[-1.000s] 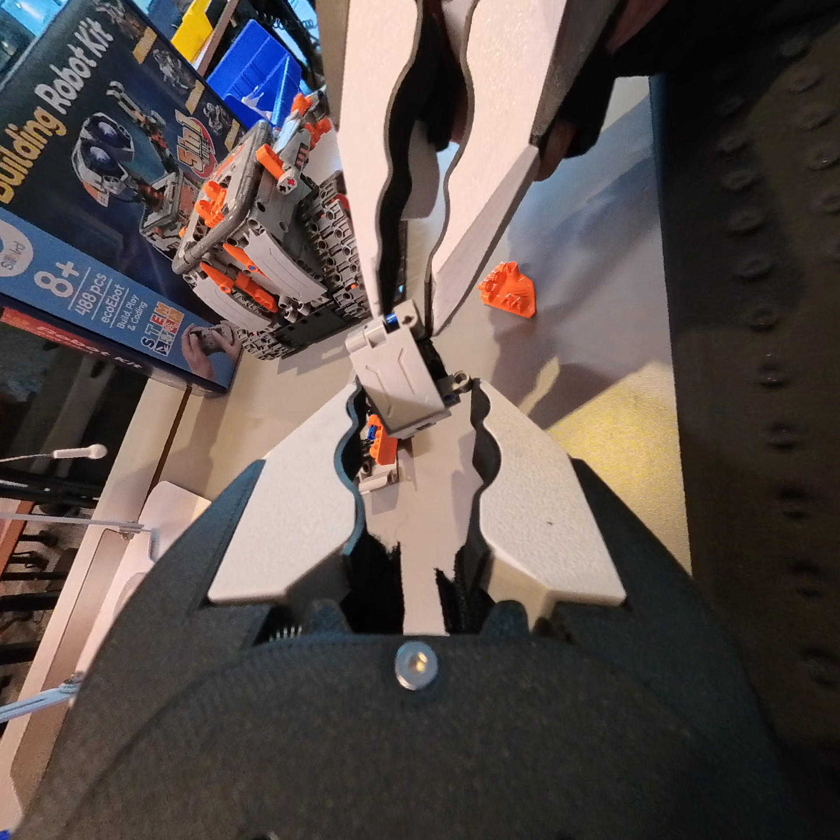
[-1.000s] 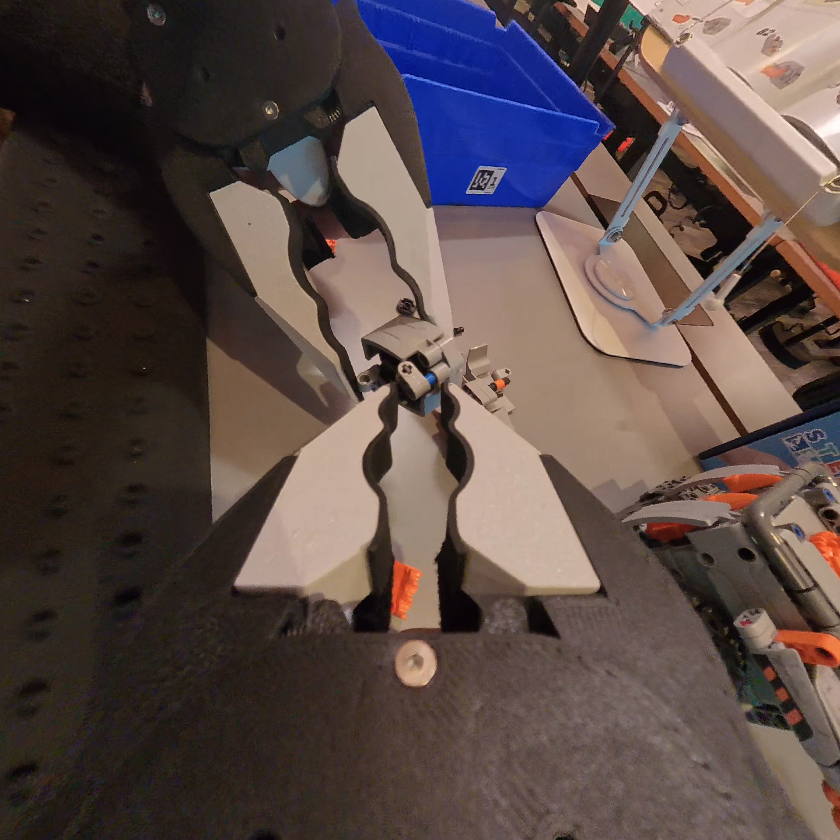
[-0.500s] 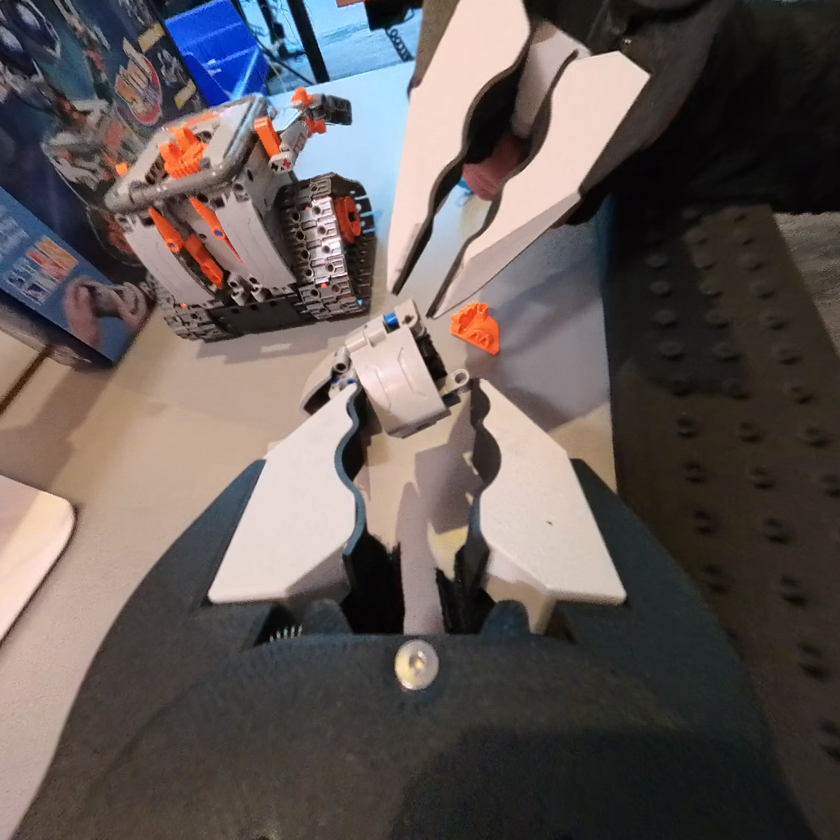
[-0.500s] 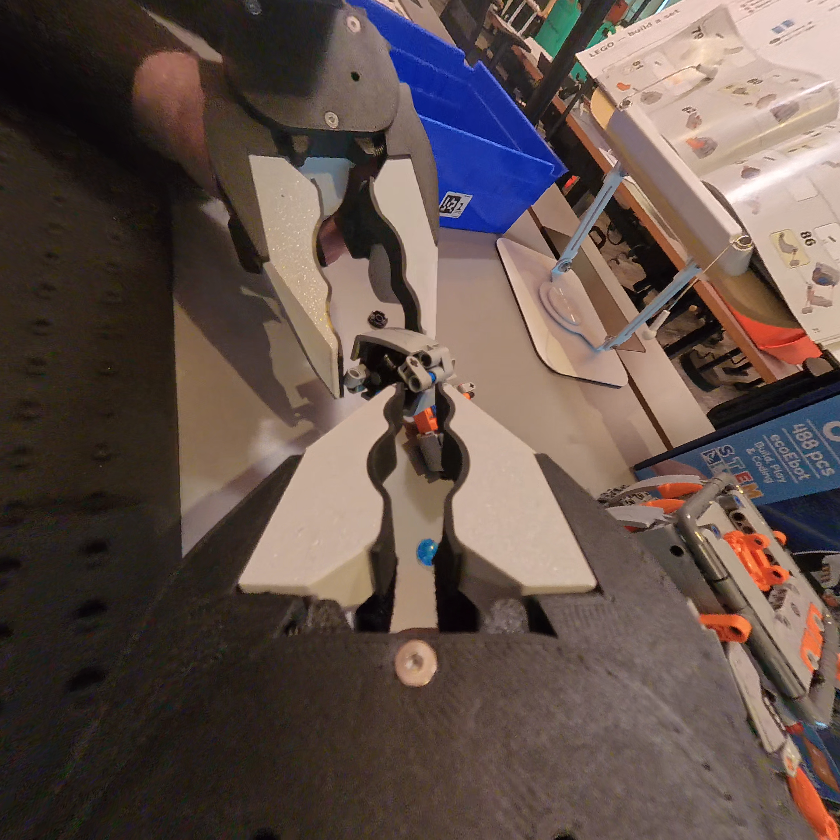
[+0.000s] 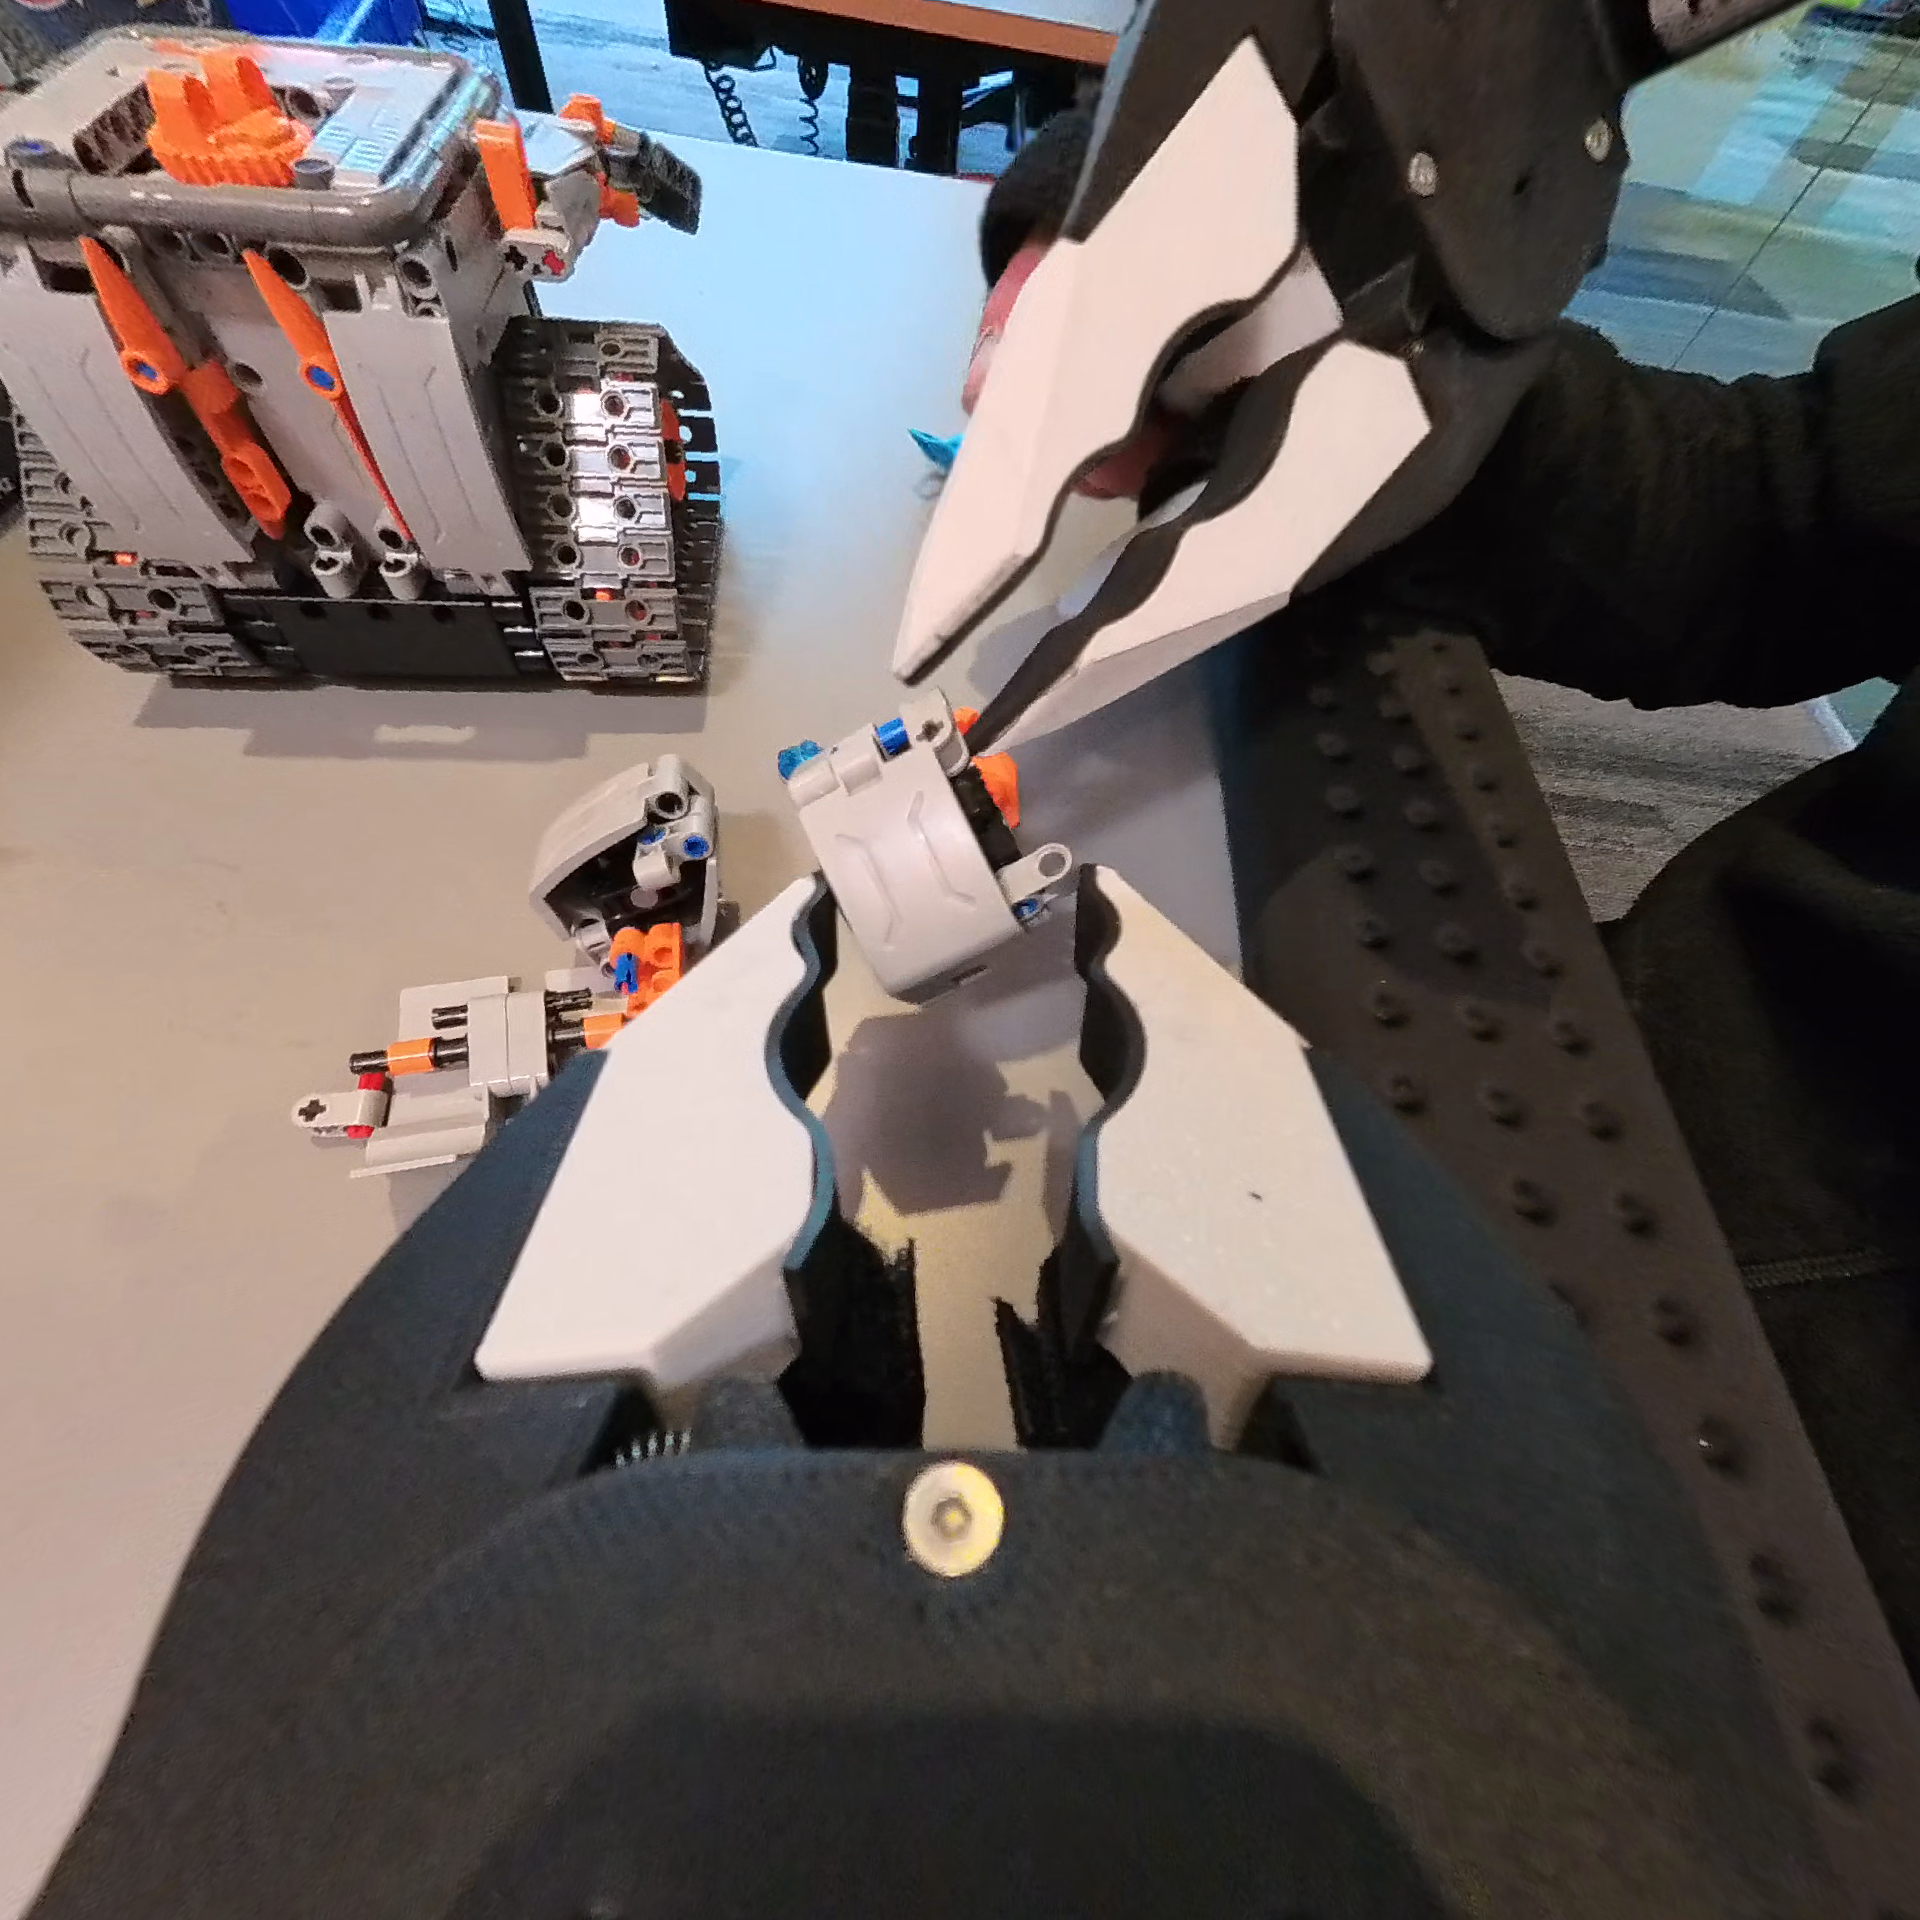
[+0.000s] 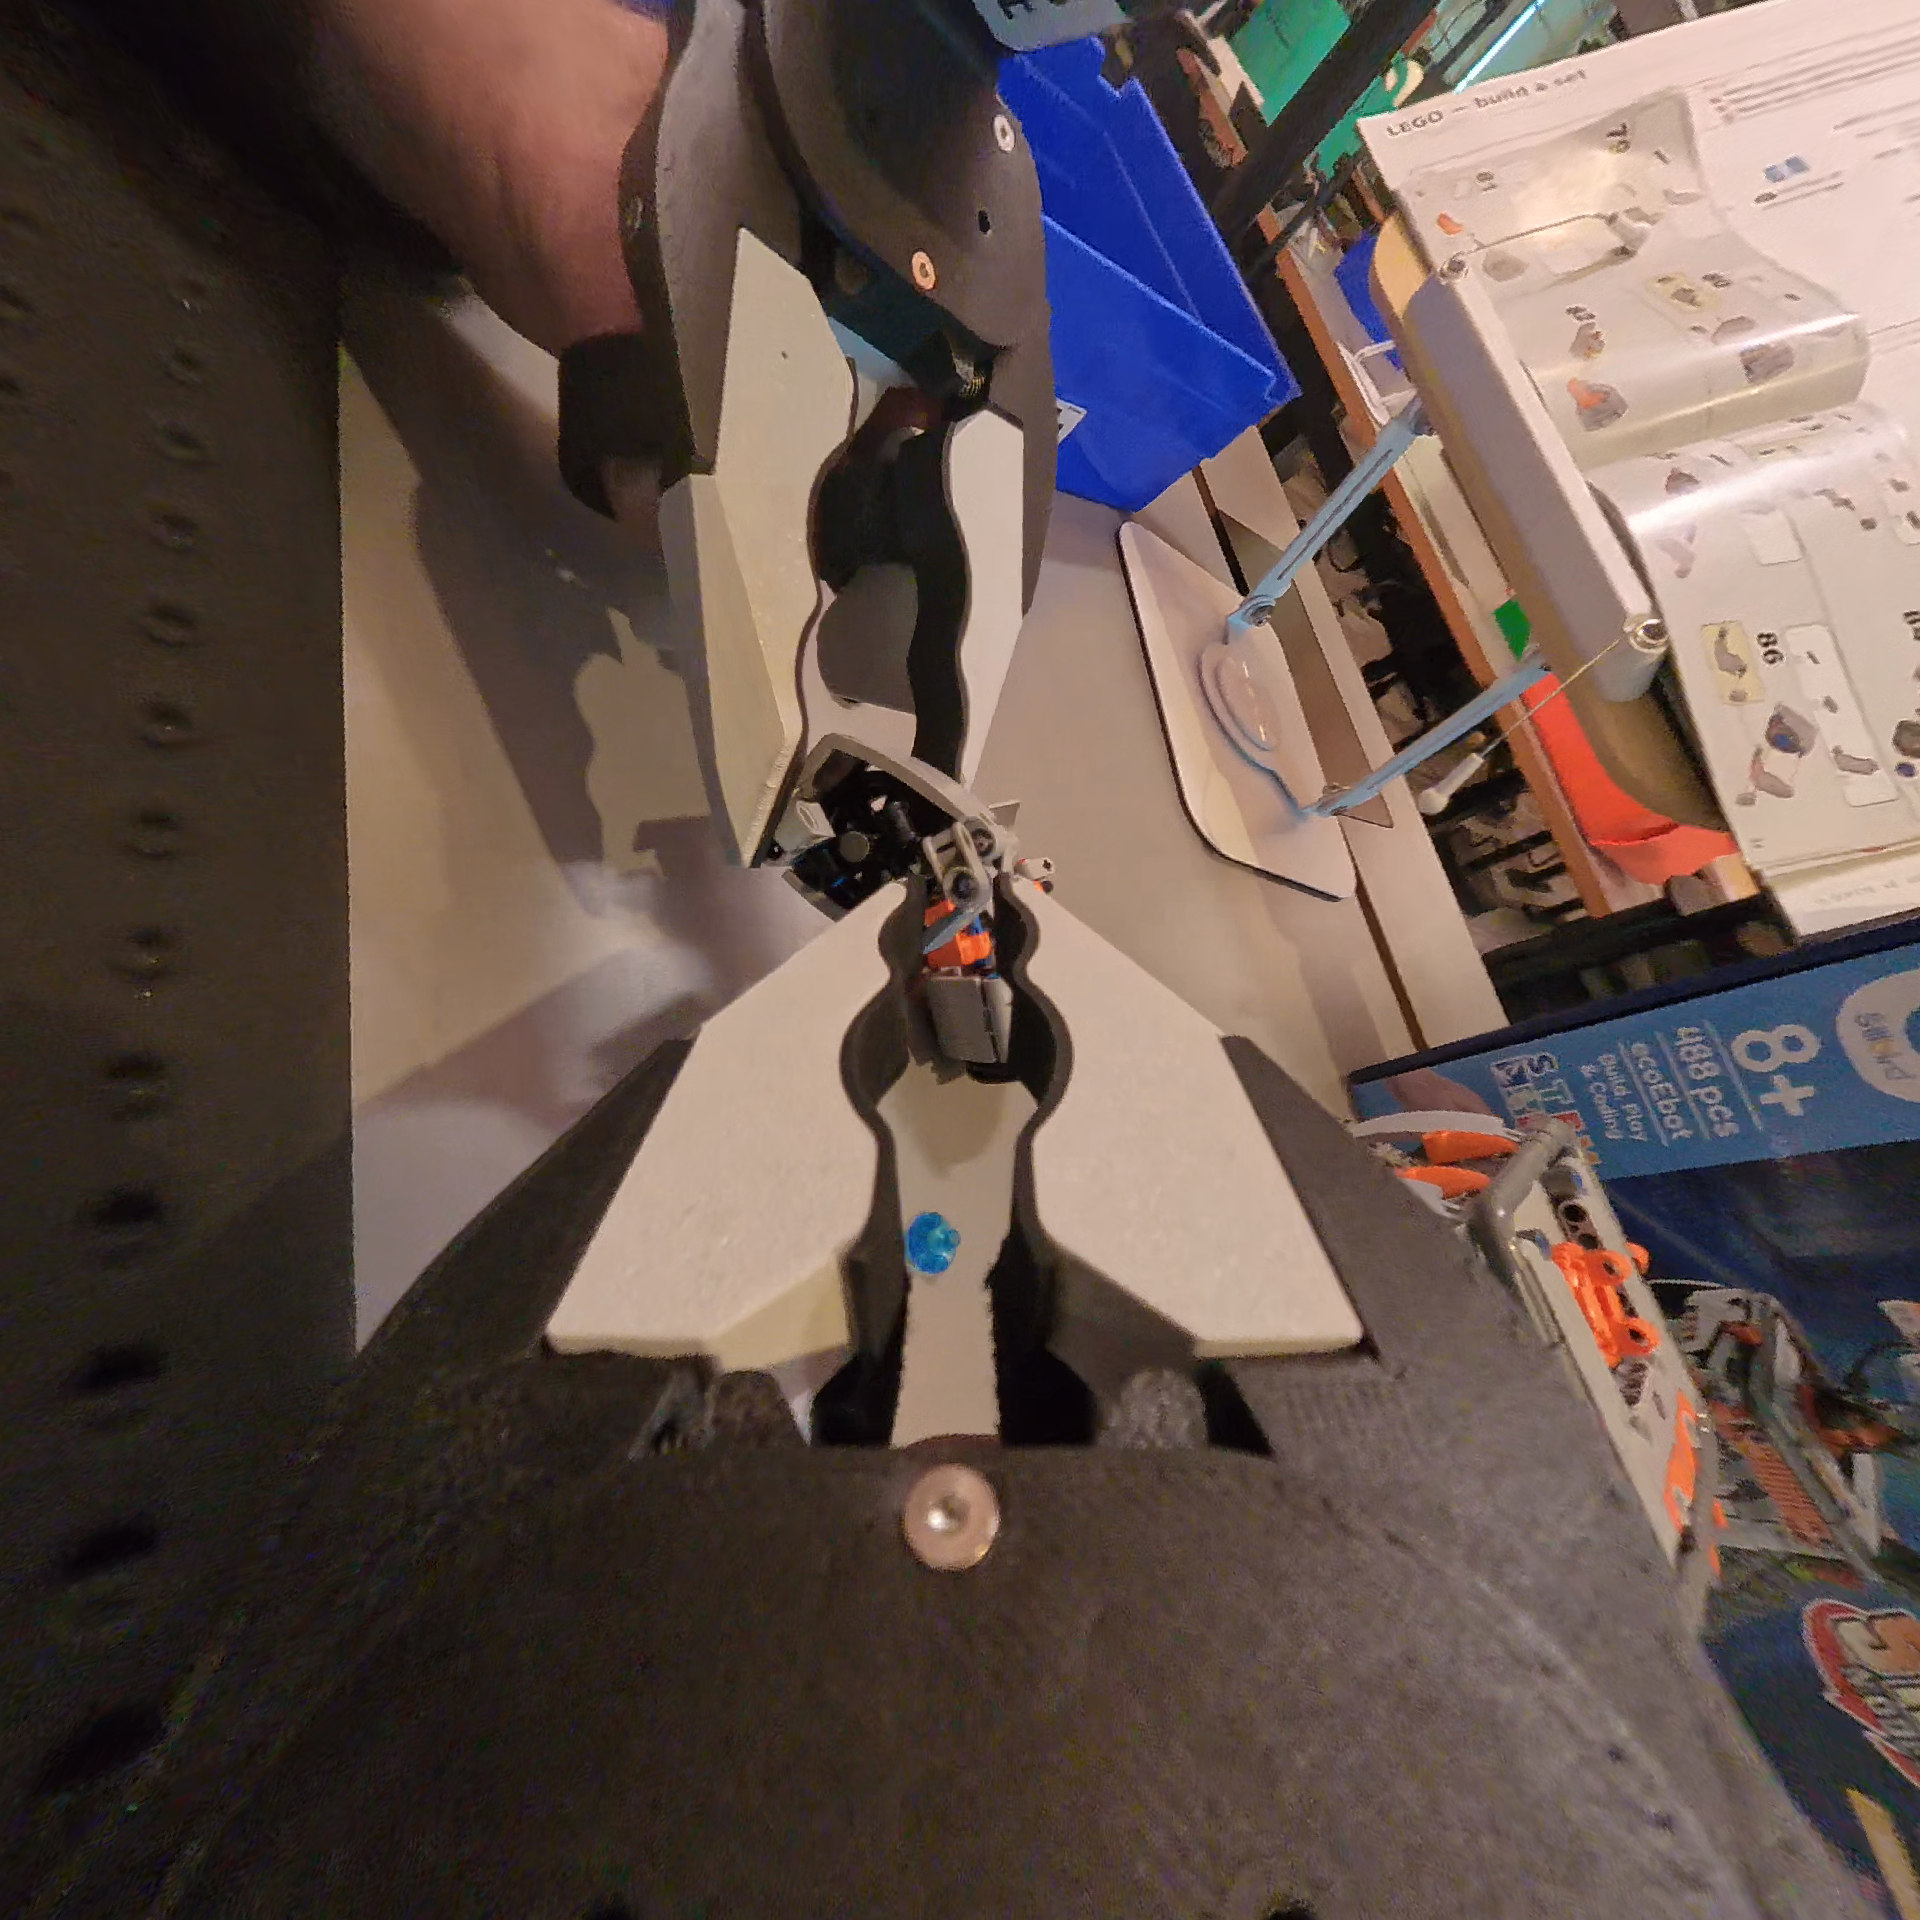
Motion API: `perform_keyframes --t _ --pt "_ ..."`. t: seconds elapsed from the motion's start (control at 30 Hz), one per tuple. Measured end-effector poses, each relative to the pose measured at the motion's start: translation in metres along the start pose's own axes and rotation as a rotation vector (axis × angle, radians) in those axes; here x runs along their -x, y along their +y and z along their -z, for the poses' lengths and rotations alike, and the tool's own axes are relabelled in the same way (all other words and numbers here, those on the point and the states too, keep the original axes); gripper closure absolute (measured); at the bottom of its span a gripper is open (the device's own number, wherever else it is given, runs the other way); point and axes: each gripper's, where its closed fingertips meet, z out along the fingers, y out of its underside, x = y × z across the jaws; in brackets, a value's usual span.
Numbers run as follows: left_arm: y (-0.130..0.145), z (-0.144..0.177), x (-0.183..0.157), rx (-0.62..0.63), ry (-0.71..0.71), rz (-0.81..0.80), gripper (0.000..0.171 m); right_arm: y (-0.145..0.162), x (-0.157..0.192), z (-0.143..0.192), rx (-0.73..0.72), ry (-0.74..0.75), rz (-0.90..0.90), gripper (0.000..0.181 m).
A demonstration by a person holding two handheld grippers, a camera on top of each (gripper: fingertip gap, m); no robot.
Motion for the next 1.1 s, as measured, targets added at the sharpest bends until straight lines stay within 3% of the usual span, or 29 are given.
perform_keyframes --t 0.3,1.0,1.1 --pt "0.005 -0.002 -0.002 0.026 0.017 0.007 0.127 0.005 0.006 -0.001 0.064 0.019 0.126 0.173" --pt "0.002 -0.001 -0.009 0.012 0.043 -0.016 0.127 0.001 0.005 0.0 0.081 0.086 0.235 0.177" --pt "-0.002 0.001 -0.014 -0.017 0.076 -0.019 0.12 -0.002 0.003 0.003 0.066 0.098 0.237 0.177"
